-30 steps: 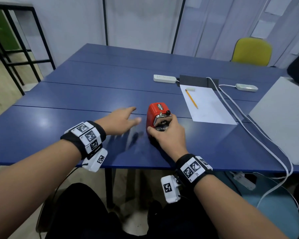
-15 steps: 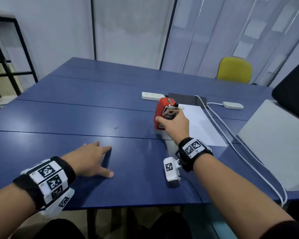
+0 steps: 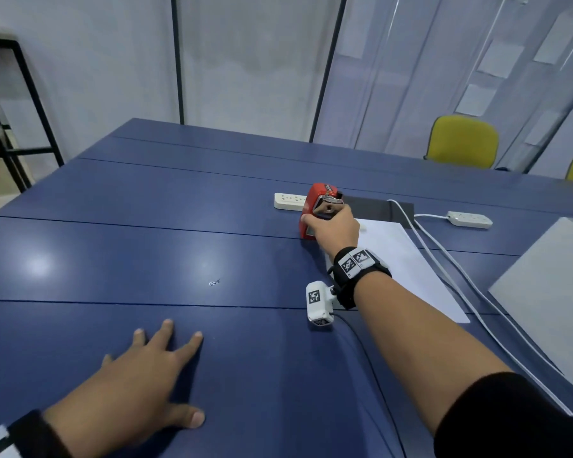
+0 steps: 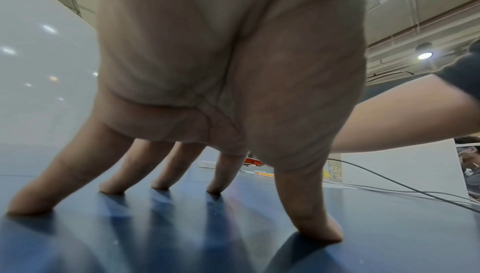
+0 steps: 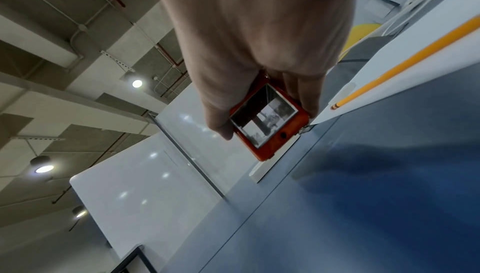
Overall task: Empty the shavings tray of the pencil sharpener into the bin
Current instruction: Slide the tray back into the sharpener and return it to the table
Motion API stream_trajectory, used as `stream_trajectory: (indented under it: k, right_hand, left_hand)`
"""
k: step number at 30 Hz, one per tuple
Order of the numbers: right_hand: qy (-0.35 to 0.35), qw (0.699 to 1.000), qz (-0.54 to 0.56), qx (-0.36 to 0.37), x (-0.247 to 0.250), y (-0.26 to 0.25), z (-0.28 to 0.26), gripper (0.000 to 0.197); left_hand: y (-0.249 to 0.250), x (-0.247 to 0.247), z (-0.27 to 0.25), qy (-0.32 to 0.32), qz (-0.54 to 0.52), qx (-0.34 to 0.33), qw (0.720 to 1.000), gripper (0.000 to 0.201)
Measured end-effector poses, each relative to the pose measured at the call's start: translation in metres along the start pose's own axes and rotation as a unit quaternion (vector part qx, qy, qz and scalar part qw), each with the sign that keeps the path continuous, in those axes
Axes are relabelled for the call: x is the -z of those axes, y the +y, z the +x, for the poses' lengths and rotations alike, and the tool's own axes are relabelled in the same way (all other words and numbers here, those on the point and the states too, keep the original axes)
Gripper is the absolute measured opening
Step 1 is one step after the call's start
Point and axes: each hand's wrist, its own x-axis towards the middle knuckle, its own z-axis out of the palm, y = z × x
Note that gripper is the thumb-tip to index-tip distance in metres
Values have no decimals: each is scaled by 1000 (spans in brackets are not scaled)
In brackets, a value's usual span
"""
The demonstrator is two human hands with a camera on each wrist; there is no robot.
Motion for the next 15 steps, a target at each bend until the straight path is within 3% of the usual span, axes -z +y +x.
stream_trajectory:
  k: [15]
  right_hand:
    - [-47,998,-29,-27,-26,12,34,84]
  left_hand:
    - [8,6,2,-44,33,9,998,117]
